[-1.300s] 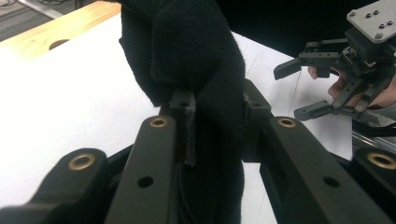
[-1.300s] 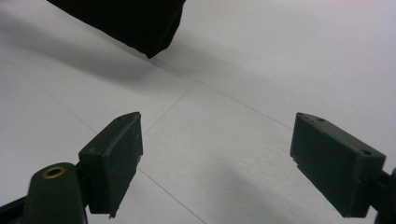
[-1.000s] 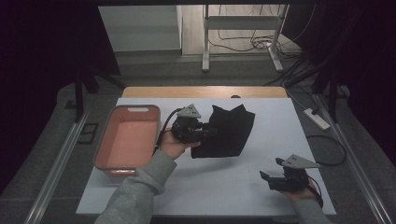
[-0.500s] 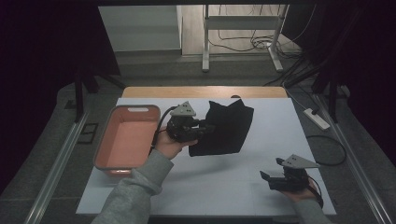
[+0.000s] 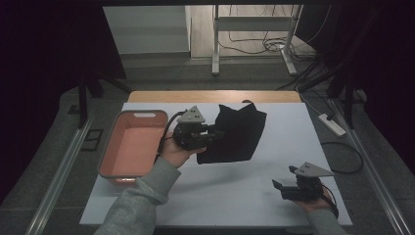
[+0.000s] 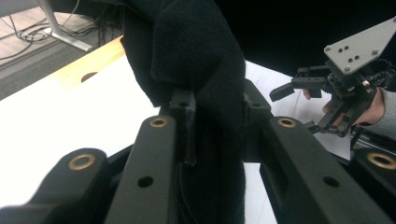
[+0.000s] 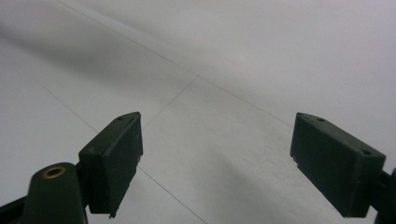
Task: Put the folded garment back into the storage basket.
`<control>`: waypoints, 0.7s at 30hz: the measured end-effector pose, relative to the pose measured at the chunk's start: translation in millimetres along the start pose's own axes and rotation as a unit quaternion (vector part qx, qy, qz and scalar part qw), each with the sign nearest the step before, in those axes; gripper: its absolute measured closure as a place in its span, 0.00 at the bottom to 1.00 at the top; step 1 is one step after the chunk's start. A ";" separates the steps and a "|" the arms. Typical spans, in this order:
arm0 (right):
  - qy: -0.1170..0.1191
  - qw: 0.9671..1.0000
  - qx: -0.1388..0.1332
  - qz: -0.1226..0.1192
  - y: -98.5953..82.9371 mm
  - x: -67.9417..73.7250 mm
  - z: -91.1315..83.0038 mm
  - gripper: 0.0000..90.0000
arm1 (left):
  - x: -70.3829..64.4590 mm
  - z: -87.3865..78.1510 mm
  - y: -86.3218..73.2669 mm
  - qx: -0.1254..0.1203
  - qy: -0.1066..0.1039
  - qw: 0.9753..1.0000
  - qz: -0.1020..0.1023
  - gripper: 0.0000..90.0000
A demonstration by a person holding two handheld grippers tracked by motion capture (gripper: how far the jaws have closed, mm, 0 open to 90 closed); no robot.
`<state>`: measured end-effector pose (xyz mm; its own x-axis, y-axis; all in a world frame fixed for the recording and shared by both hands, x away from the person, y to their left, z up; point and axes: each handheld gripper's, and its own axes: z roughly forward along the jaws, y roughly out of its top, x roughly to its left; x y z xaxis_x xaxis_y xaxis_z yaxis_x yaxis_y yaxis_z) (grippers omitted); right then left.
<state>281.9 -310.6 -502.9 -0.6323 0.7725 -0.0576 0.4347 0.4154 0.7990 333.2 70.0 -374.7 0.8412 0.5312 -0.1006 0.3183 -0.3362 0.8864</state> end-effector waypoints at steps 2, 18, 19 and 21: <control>-0.001 1.000 0.002 -0.001 0.1 0.5 0.1 0.20 | 0.1 -1.9 -0.2 -0.003 0.000 1.000 -0.001 0.81; -0.001 1.000 0.000 -0.001 -1.2 0.6 -2.0 0.20 | 4.9 -17.4 -3.7 -0.017 0.012 1.000 -0.014 0.81; -0.001 1.000 0.000 -0.001 -1.4 0.7 -1.9 0.20 | 5.4 -18.2 -4.3 -0.018 0.011 1.000 -0.015 0.81; -0.002 1.000 0.000 0.000 -1.5 0.7 -1.8 0.20 | 6.2 -20.0 -5.2 -0.019 0.012 1.000 -0.015 0.81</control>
<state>279.7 -311.5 -503.1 -0.6307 0.7737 -0.0602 0.4340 0.4160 0.7991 328.0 90.7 -370.9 0.8203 0.5598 -0.1175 0.3268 -0.2901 0.8995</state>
